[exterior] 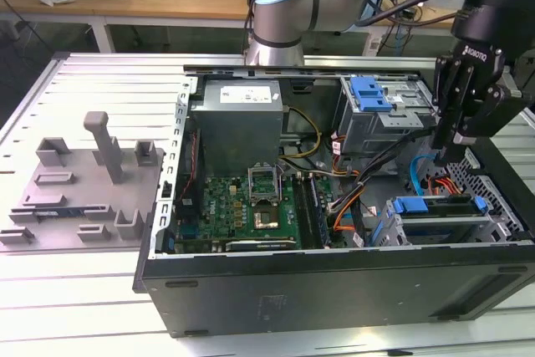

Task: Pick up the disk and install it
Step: 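Insert the second disk wire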

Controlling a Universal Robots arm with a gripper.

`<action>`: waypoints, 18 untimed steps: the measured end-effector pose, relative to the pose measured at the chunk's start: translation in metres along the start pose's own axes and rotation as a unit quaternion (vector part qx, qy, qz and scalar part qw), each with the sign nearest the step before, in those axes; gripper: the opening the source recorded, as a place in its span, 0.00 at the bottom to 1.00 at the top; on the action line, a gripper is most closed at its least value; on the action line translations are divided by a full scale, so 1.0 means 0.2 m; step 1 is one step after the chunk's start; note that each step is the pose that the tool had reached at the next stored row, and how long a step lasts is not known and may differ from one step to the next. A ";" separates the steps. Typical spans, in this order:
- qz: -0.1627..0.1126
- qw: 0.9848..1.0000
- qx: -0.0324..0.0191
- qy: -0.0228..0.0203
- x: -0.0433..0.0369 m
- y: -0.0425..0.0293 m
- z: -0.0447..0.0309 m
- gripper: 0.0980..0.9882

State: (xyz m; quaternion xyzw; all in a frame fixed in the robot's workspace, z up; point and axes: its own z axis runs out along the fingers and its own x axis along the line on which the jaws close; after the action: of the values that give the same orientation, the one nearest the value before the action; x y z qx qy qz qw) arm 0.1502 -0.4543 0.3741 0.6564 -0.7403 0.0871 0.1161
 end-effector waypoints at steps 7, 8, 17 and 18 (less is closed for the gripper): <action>0.000 1.000 -0.001 0.014 -0.007 -0.007 0.019 0.30; 0.000 1.000 0.000 0.017 -0.008 -0.007 0.021 0.30; 0.001 1.000 0.000 0.019 -0.012 -0.007 0.028 0.01; 0.001 1.000 0.000 0.019 -0.012 -0.007 0.029 0.01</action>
State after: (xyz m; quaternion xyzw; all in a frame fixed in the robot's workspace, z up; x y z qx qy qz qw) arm 0.1516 -0.4538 0.3678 0.6542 -0.7382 0.0999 0.1304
